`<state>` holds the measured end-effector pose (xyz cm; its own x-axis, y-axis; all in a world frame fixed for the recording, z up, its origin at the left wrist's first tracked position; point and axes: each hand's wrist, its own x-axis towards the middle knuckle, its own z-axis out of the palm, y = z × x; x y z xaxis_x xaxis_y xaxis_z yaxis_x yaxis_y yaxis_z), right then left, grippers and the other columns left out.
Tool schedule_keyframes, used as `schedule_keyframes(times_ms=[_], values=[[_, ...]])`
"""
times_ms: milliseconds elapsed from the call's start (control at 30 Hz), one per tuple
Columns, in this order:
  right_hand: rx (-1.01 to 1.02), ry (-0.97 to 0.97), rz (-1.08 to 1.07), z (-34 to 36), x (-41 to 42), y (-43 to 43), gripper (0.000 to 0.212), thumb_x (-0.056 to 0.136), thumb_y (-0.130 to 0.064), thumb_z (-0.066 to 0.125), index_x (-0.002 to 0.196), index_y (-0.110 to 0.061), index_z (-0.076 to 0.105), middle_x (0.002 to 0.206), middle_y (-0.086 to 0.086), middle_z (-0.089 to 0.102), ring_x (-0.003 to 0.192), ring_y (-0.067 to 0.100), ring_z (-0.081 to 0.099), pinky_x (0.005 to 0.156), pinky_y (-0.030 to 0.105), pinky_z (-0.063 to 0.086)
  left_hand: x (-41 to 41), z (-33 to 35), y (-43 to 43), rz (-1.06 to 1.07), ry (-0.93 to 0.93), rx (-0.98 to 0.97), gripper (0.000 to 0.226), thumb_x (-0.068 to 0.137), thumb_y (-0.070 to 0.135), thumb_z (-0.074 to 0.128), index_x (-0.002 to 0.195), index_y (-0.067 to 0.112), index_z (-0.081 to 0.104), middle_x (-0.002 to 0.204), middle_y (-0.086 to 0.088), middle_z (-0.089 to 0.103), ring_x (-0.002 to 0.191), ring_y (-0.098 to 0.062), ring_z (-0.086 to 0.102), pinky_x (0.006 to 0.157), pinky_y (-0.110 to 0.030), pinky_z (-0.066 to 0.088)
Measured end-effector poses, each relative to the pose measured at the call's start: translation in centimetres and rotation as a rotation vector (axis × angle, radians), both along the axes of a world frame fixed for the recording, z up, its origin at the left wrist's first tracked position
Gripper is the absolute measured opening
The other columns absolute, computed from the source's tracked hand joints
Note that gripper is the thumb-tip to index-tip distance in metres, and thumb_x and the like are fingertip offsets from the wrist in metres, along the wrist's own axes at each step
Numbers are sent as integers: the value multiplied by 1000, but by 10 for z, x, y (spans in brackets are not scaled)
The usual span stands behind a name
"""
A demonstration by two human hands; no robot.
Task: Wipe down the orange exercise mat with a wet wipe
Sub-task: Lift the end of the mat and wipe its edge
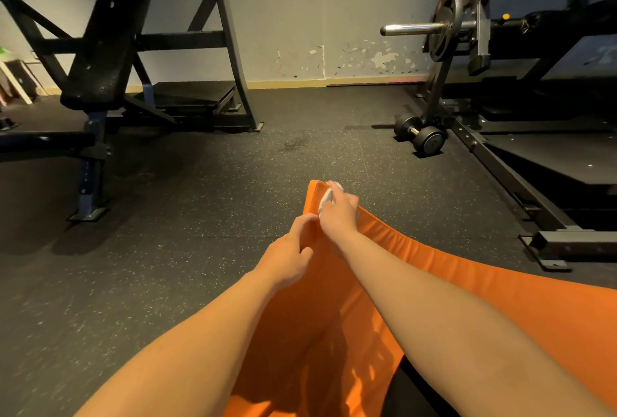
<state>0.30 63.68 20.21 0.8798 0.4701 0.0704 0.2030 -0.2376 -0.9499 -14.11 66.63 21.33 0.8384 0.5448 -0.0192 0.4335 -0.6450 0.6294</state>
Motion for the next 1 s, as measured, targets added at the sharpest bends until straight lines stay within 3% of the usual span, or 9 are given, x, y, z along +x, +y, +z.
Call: schedule_keyframes(times_ms=[67, 167, 367, 533, 667, 767, 833, 933, 1000], values=[[-79, -83, -13, -2, 4, 2, 33, 102, -13, 45, 122, -21, 69, 112, -6, 45, 105, 15, 48, 93, 26, 44, -1, 1, -1, -16, -9, 4, 67, 92, 17, 45, 136, 59, 16, 90, -5, 68, 73, -25, 65, 76, -44, 57], [-298, -186, -8, -8, 13, -13, 25, 102, -13, 49, 121, -15, 65, 102, -1, 58, 75, 8, 54, 57, 10, 41, -5, -3, -2, -13, -5, -2, 69, 92, 18, 45, 132, 65, 15, 103, -8, 70, 74, -25, 67, 77, -48, 58], [-110, -150, 101, 10, 0, -20, 49, 102, -9, 44, 149, -20, 47, 118, -2, 44, 127, 30, 48, 105, 32, 42, -2, 3, -6, 3, -6, 18, 68, 91, 14, 44, 140, 54, 19, 73, -2, 61, 67, -24, 61, 65, -39, 48], [-300, 33, 49, -9, 4, -31, 48, 103, -15, 45, 151, -13, 41, 149, 18, 39, 138, 32, 40, 111, 34, 34, -2, 2, -3, 19, -23, 16, 68, 93, 15, 45, 141, 55, 18, 76, -3, 64, 65, -24, 62, 66, -40, 51], [-98, 136, 23, -14, 4, -22, 30, 105, -9, 39, 90, 5, 62, 74, 14, 64, 61, 16, 66, 53, 23, 54, 2, 4, -5, 32, -53, 40, 67, 94, 14, 46, 141, 52, 18, 71, -4, 61, 61, -23, 58, 61, -40, 46], [-74, -128, 34, 6, -6, -11, 44, 100, -7, 45, 144, -10, 52, 126, 1, 48, 118, 12, 51, 104, 29, 44, 6, 2, -2, 60, -76, 41, 65, 94, 15, 46, 140, 49, 17, 67, -1, 56, 60, -25, 57, 56, -37, 39], [-98, -257, 78, -2, -6, -9, 48, 95, -12, 46, 142, -19, 56, 132, -1, 44, 121, 21, 49, 109, 38, 41, 8, -2, 0, 75, -85, 22, 61, 95, 18, 48, 138, 48, 16, 73, -6, 60, 63, -30, 60, 57, -38, 43], [-266, -246, 50, -22, 6, -14, 15, 95, -14, 50, 104, -26, 51, 116, 14, 57, 93, 23, 55, 84, 31, 51, 8, -7, 1, 104, -108, -31, 58, 96, 23, 50, 136, 49, 17, 87, -7, 67, 68, -29, 65, 71, -47, 57], [-126, -96, -35, -16, 5, -13, 17, 103, -6, 47, 97, -22, 43, 96, 14, 54, 77, 21, 51, 57, 20, 48, 9, -7, 0, 94, -114, -46, 57, 96, 24, 50, 135, 51, 17, 90, -6, 69, 69, -27, 67, 75, -49, 58]])
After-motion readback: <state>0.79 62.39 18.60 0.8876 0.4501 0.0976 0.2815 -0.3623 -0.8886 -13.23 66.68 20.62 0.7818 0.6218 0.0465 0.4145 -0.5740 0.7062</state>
